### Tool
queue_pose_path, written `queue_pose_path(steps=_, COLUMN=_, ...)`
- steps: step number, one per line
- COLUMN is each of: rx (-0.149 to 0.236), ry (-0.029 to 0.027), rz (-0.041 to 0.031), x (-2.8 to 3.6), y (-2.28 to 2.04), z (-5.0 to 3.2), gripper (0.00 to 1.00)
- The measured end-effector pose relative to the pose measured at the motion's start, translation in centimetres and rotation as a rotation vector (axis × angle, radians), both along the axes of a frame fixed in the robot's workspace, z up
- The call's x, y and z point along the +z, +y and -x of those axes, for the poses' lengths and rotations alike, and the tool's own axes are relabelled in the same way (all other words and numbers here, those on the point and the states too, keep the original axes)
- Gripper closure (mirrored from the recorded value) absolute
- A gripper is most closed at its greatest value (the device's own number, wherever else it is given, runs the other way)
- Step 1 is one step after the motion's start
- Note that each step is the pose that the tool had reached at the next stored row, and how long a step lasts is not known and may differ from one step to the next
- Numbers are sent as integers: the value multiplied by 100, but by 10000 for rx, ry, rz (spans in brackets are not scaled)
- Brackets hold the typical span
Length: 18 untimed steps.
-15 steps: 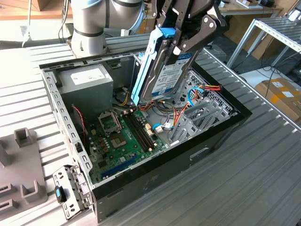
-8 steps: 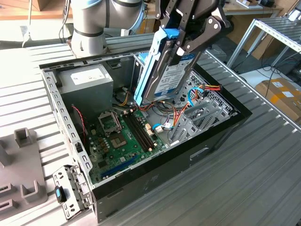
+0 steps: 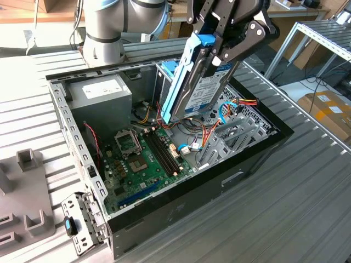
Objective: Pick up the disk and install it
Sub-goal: 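Pick up the disk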
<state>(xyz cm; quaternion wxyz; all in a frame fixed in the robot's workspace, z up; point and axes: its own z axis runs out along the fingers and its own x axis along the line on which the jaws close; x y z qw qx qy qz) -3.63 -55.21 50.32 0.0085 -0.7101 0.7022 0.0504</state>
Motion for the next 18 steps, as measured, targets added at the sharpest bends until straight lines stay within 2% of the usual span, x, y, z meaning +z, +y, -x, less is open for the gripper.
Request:
queue_pose_path(steps=7, rx=0, ry=0, rz=0, x=-3, y=-30, z=-58, gripper=63)
queue_pose_path(steps=10, rx=0, ry=0, rz=1, x=-4, y=-58, z=-86, gripper=63)
queue_pose_path(steps=14, rx=0, ry=0, rz=0, x=-6, y=-104, z=-109, gripper=63)
queue_pose_path(steps=18, rx=0, ry=0, rz=1, x=-7, y=-173, z=-146, gripper=63)
